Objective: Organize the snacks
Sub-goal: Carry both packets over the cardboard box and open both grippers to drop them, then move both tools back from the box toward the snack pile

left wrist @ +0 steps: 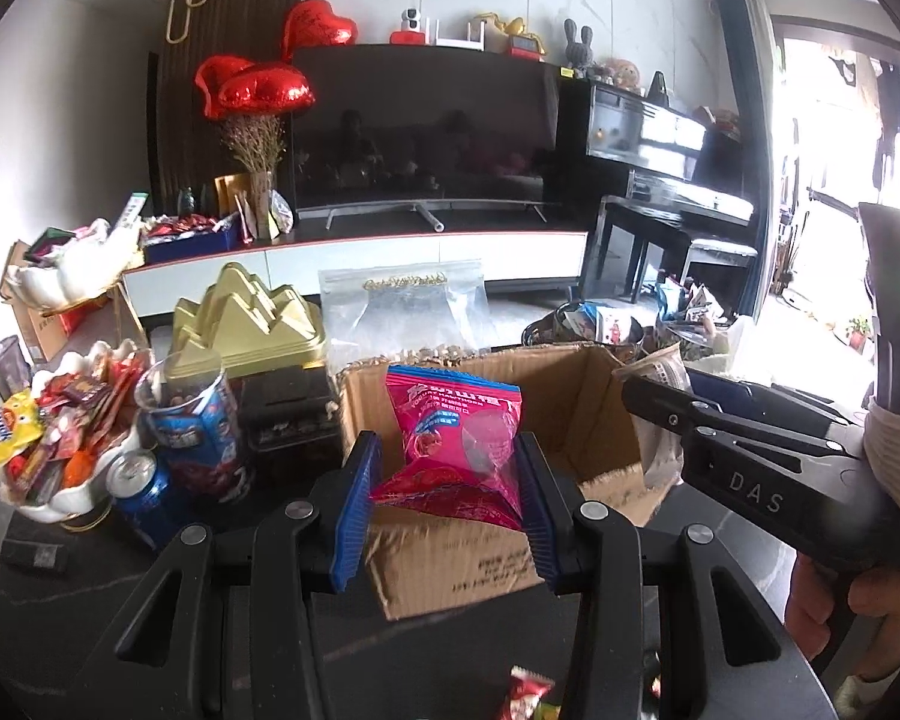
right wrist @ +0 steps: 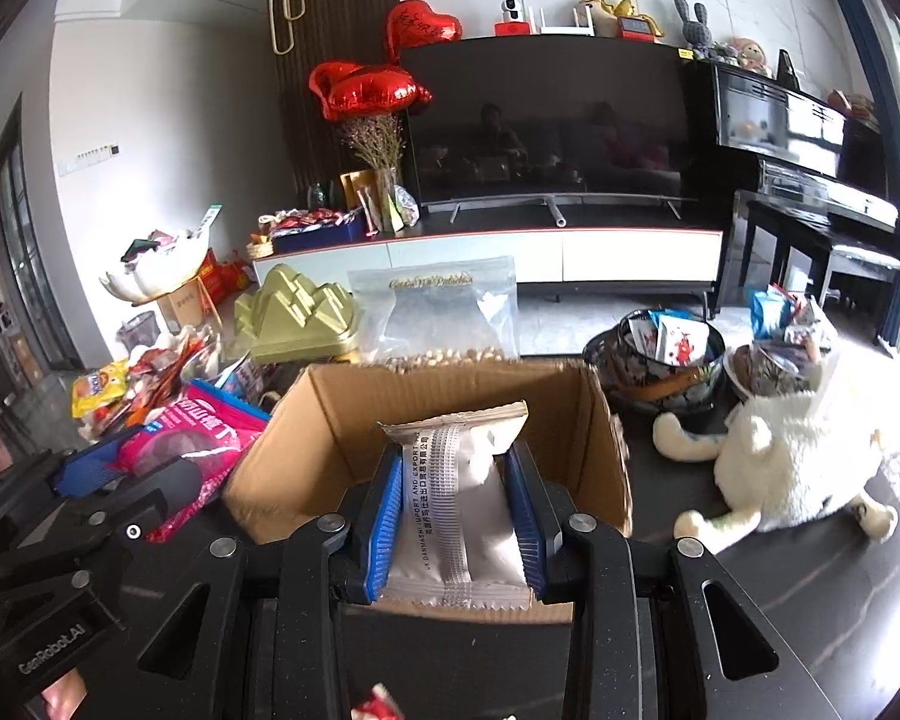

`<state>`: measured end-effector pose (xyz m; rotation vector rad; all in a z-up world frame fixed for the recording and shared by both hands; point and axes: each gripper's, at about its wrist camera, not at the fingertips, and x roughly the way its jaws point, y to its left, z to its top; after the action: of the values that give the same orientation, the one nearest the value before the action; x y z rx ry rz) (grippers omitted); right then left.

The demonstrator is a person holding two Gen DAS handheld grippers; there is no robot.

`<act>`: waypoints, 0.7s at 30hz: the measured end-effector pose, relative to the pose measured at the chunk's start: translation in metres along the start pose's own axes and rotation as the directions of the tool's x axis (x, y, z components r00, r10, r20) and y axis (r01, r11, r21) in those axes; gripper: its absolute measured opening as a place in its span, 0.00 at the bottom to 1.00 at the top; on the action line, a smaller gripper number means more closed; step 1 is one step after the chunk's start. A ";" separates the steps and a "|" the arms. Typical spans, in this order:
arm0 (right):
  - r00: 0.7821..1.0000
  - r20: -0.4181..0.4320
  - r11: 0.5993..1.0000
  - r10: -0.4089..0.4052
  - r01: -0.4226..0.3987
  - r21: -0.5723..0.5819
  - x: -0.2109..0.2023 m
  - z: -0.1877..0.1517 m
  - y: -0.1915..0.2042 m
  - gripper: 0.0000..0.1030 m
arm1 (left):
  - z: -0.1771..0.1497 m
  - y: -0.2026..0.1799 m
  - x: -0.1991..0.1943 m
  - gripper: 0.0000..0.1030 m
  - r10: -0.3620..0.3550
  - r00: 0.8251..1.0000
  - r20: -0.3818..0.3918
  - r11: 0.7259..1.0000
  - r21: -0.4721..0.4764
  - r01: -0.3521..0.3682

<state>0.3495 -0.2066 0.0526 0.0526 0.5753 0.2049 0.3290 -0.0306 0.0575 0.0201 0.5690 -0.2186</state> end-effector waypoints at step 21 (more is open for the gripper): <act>1.000 0.019 0.998 -0.011 0.012 -0.065 -0.008 -0.010 0.002 0.57 | 0.002 0.006 -0.011 0.73 0.065 0.998 0.025 0.996 -0.060 -0.063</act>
<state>0.3371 -0.2062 0.0491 -0.0114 0.5504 0.2116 0.3219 -0.0222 0.0647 -0.0219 0.5471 -0.1394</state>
